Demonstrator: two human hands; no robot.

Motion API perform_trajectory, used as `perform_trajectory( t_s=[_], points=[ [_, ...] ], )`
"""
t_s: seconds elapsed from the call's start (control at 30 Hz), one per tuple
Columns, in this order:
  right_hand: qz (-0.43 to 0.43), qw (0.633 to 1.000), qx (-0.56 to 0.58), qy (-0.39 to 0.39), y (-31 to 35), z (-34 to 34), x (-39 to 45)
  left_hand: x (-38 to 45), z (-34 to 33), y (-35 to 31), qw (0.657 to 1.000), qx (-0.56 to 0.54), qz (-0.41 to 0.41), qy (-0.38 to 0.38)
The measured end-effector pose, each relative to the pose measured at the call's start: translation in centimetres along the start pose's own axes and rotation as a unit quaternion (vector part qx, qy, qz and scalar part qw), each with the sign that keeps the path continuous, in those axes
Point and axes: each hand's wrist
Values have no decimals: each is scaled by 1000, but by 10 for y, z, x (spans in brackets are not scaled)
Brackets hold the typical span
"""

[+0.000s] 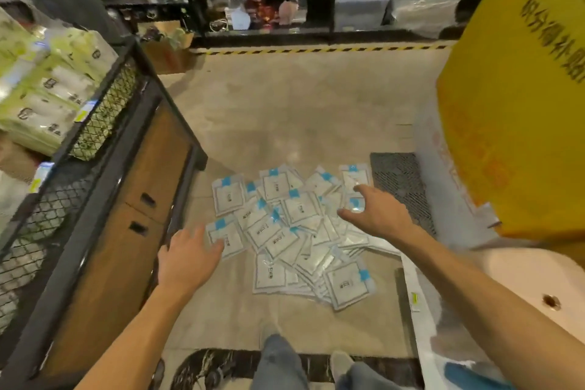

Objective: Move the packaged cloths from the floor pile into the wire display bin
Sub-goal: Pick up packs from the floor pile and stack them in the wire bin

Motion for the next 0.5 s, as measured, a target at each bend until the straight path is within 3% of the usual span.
perform_trajectory(
  t_s=[0.2,0.4,0.5],
  points=[
    [-131,991,16,0,-38,-25,11,89,-41,-21,994,11,-97,48],
    [-233,971,22,40,-92,-102,46,154,-141,-30,990,6,-98,103],
    [-241,969,-8,62,-120,-167,88,186,-218,-30,988,19,-93,123]
  ],
)
Point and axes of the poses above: each hand's wrist, its own x-axis towards the middle knuckle, its own z-axis out of the back of the hand, y = z × x, and after that the axes turned 6 degrees about x, right-handed
